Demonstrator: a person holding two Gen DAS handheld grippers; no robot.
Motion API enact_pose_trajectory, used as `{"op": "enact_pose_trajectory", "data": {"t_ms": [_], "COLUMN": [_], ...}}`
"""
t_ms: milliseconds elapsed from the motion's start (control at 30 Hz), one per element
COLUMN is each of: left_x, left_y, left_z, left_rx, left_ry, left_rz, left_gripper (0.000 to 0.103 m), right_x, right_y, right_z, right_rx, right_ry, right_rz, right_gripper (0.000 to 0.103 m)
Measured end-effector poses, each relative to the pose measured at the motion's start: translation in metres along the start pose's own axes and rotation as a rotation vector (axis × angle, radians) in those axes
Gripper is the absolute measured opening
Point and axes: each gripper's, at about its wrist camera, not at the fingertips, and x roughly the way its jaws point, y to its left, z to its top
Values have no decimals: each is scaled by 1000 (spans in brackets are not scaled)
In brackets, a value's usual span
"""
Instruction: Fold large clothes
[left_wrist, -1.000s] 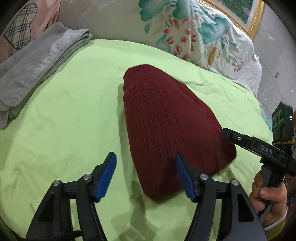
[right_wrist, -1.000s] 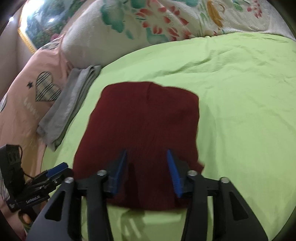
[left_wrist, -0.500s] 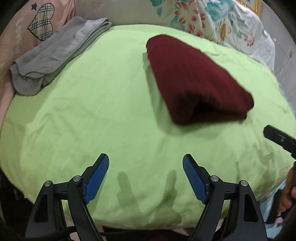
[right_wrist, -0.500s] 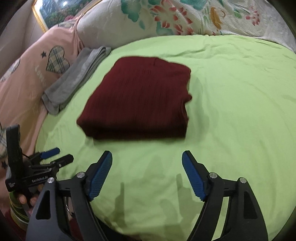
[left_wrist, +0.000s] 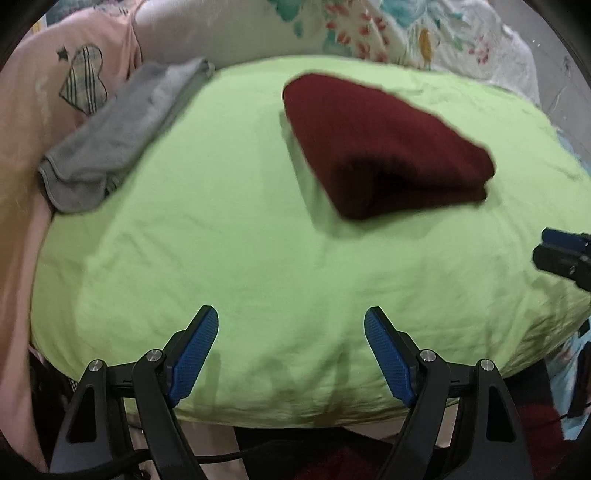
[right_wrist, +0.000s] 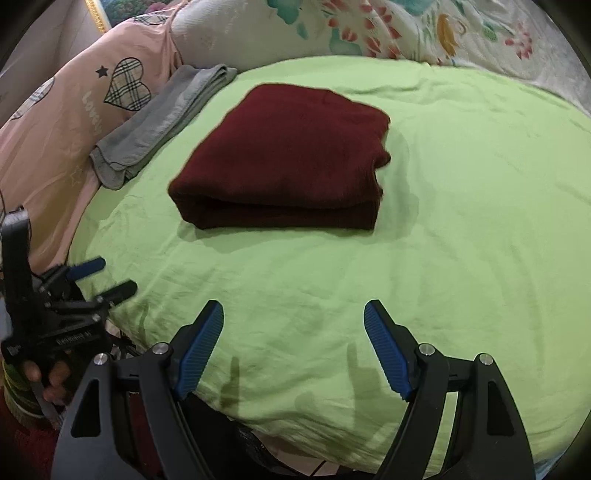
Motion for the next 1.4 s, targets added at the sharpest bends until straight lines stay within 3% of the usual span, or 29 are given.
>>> {"op": "enact_pose_trajectory", "data": {"t_ms": [200, 300, 333, 700, 1400], "left_x": [-48, -60, -59, 3, 7], "left_y": [8, 7, 6, -7, -15], "left_z": [28, 38, 39, 40, 69], "left_rx": [5, 13, 16, 47, 18], "left_ry": [-114, -160, -166, -27, -52], "left_rz": [106, 85, 89, 129, 96], "left_gripper": [88, 98, 99, 99, 99], "right_x": [-37, -44, -43, 0, 17], "right_y": [10, 10, 9, 3, -9], "right_z": [21, 28, 28, 19, 57], "right_rx": [-80, -89, -90, -48, -43], "right_ry": [-75, -99, -112, -27, -24], "right_rz": [5, 9, 4, 10, 34], "right_gripper": [85, 103, 103, 103, 103]}}
